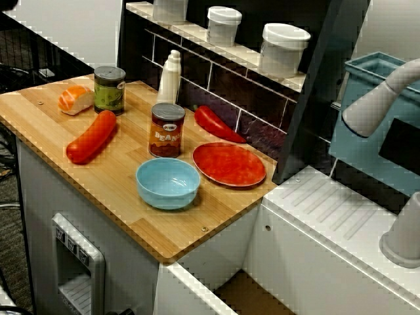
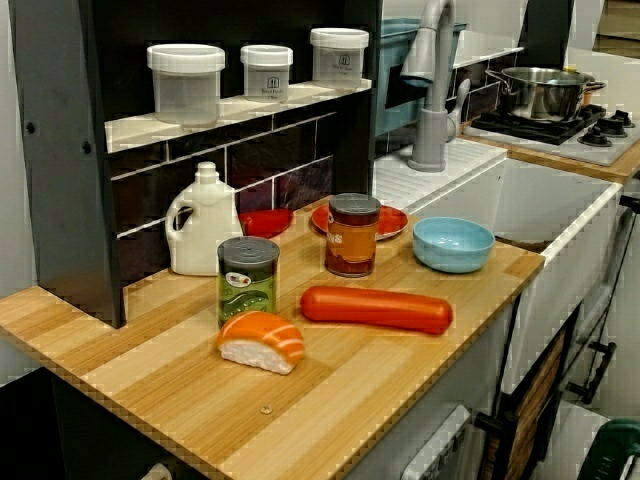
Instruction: Push into sink
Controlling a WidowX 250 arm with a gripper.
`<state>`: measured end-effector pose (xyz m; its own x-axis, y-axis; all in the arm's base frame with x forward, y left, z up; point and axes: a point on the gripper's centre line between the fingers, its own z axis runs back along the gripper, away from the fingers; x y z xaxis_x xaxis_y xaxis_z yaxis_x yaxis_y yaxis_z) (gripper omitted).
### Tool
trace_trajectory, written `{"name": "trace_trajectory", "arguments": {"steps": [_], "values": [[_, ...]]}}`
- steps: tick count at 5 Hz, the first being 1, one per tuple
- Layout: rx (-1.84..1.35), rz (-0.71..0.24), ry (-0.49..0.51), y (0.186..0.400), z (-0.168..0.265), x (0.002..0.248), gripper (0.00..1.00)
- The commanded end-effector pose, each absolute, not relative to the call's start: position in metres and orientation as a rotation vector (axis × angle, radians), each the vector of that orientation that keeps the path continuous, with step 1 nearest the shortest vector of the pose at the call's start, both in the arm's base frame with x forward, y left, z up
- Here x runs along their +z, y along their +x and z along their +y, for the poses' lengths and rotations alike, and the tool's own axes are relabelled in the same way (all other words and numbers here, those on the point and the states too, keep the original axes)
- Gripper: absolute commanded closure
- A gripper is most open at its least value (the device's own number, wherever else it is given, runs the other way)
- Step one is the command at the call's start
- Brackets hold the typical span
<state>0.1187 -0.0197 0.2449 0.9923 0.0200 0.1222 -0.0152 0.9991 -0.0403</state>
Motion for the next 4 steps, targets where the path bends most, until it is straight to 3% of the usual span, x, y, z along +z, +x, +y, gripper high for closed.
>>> {"name": "trace_trajectory", "arguments": {"steps": [1, 2, 4], "values": [[0.018, -0.123, -0.039, 0.119, -0.020, 0.245, 0.00], [0.014, -0.156, -0.001, 0.128, -0.023, 0.227, 0.00], [0.044, -0.175, 0.116, 0.170, -0.028, 0.177, 0.00]]}}
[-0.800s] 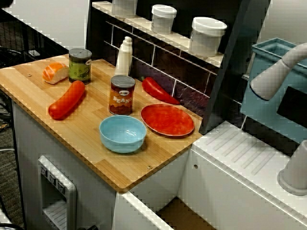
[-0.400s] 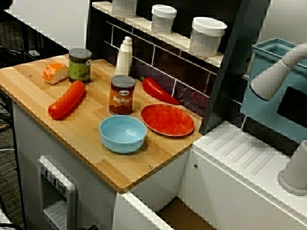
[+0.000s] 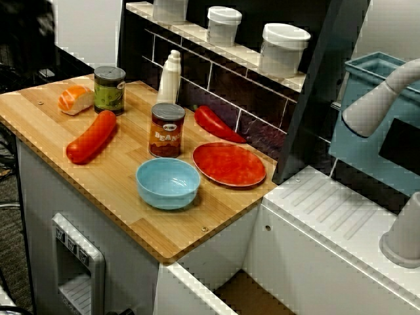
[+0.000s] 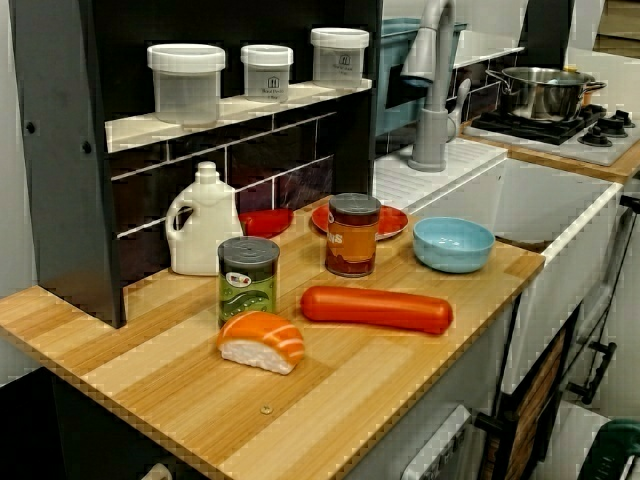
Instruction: Push into sink
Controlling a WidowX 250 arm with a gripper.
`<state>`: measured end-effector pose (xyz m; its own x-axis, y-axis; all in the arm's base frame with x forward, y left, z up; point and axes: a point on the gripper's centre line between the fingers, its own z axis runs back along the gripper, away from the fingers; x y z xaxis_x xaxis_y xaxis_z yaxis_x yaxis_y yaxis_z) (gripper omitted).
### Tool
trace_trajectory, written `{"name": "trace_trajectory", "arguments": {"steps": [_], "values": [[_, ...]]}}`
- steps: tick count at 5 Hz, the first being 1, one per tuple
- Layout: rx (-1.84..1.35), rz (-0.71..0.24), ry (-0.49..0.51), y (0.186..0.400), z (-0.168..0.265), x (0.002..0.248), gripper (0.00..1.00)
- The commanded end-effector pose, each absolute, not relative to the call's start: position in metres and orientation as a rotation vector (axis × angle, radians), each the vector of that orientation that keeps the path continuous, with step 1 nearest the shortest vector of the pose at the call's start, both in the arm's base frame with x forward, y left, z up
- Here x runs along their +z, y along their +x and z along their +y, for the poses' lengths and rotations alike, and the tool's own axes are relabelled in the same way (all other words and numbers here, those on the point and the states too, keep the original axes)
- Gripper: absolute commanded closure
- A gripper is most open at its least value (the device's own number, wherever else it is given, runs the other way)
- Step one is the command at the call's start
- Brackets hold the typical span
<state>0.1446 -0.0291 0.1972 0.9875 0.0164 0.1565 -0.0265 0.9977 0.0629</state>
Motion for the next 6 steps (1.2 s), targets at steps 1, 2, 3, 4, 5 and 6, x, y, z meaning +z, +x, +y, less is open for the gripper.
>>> {"name": "trace_trajectory", "arguments": {"steps": [1, 2, 3, 4, 5, 6], "values": [[0.123, -0.215, 0.138, 0.191, -0.023, 0.165, 0.00], [0.160, -0.224, 0.188, 0.219, -0.017, 0.155, 0.00], [0.177, -0.252, 0.245, 0.243, 0.000, 0.146, 0.00], [0.181, -0.245, 0.263, 0.262, 0.020, 0.137, 0.00], [0.156, -0.244, 0.272, 0.269, 0.032, 0.138, 0.00], [0.156, -0.230, 0.263, 0.270, 0.040, 0.135, 0.00]]}}
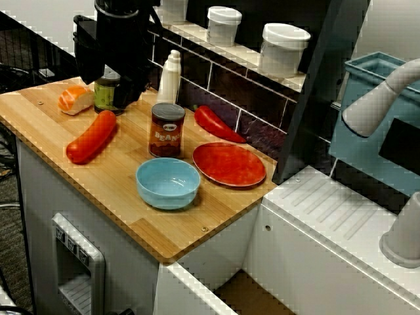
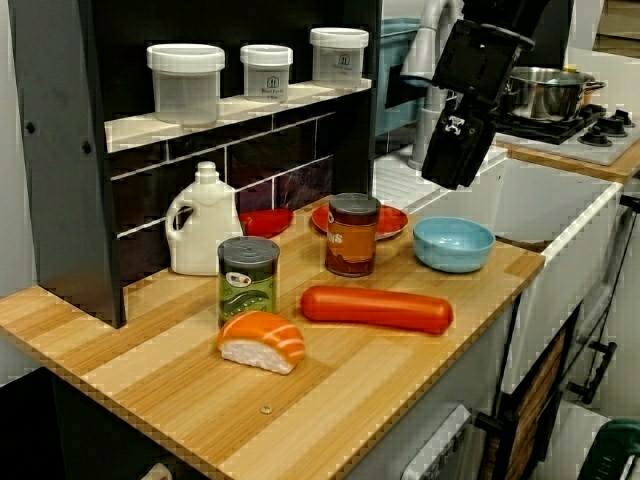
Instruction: Push into sink
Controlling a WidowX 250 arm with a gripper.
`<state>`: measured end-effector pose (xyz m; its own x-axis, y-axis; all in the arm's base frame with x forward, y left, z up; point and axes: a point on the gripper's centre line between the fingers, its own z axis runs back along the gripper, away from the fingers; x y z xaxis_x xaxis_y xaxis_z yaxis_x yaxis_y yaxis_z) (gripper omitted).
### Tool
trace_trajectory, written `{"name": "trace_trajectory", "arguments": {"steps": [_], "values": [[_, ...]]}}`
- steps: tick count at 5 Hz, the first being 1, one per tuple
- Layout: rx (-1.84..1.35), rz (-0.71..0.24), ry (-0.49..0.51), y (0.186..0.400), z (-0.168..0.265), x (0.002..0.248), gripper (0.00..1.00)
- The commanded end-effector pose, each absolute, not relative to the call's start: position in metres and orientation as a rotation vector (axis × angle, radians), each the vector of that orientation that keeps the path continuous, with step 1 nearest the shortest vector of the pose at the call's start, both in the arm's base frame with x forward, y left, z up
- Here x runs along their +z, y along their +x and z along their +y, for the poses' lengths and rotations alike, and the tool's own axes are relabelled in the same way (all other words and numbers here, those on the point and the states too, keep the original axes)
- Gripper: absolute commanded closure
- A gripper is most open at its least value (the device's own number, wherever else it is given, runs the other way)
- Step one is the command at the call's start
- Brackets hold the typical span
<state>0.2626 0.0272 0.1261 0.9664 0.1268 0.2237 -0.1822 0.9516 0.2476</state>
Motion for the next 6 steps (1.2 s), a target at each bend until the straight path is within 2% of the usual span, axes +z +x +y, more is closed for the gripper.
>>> {"name": "trace_trajectory", "arguments": {"steps": [1, 2, 3, 4, 5, 6], "values": [[0.164, -0.206, 0.243, 0.270, 0.037, 0.130, 0.00], [0.238, -0.204, 0.169, 0.268, 0.028, 0.123, 0.00], [0.284, -0.232, 0.187, 0.269, 0.020, 0.109, 0.00], [0.292, -0.216, 0.207, 0.271, 0.022, 0.095, 0.00], [0.265, -0.169, 0.203, 0.272, 0.028, 0.095, 0.00], [0.265, -0.169, 0.203, 0.272, 0.028, 0.095, 0.00]]}}
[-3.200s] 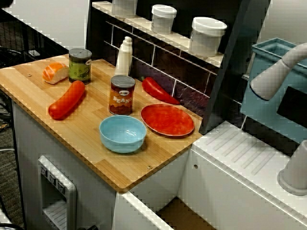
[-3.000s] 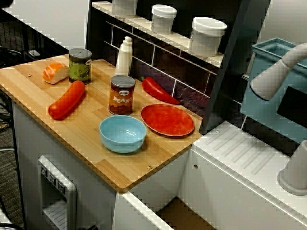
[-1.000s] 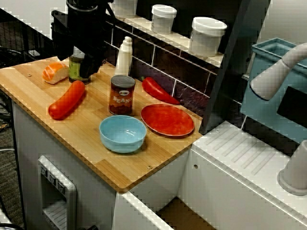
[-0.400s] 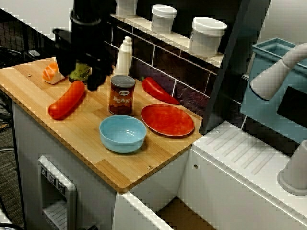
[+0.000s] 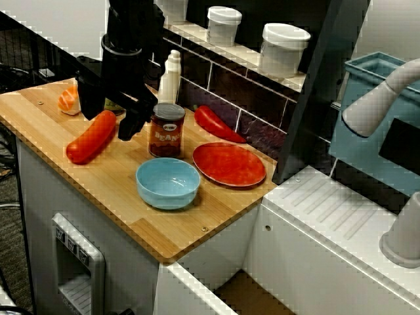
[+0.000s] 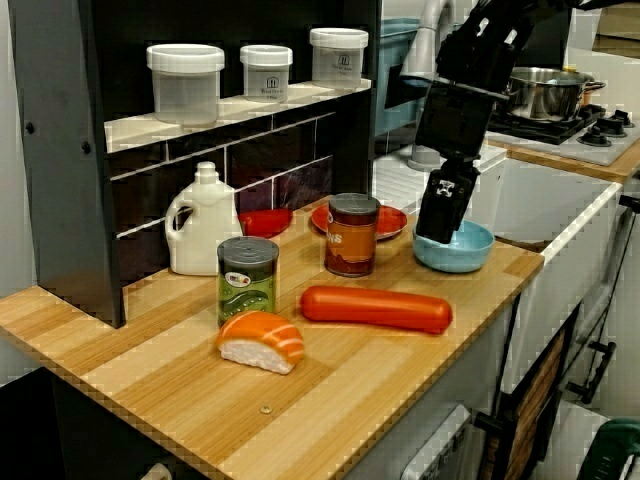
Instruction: Push into sink
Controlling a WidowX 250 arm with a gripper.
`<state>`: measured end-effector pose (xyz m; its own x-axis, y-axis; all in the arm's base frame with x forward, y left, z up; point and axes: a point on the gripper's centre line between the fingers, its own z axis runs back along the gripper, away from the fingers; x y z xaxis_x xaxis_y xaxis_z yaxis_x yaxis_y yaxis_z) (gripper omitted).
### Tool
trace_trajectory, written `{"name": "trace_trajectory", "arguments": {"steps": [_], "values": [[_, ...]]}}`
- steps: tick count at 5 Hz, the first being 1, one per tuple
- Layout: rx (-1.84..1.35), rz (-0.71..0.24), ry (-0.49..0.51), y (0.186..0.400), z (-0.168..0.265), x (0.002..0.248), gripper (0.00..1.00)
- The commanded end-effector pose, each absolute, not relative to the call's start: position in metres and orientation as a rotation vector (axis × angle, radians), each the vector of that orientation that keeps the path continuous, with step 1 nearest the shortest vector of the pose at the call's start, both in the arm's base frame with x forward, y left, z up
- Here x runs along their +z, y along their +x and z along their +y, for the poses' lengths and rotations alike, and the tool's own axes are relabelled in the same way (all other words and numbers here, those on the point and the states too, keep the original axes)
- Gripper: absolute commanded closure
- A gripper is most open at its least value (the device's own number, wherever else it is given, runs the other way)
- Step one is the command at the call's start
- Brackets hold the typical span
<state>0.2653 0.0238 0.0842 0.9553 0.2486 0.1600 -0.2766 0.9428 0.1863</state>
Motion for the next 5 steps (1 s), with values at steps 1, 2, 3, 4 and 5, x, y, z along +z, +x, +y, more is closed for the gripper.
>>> {"name": "trace_trajectory", "arguments": {"steps": [1, 2, 3, 4, 5], "values": [[0.265, -0.169, 0.203, 0.272, 0.028, 0.095, 0.00], [0.265, -0.169, 0.203, 0.272, 0.028, 0.095, 0.00], [0.265, -0.169, 0.203, 0.272, 0.028, 0.095, 0.00], [0.267, -0.174, 0.233, 0.275, 0.031, 0.077, 0.00], [0.278, -0.159, 0.237, 0.282, 0.035, 0.071, 0.00]]}}
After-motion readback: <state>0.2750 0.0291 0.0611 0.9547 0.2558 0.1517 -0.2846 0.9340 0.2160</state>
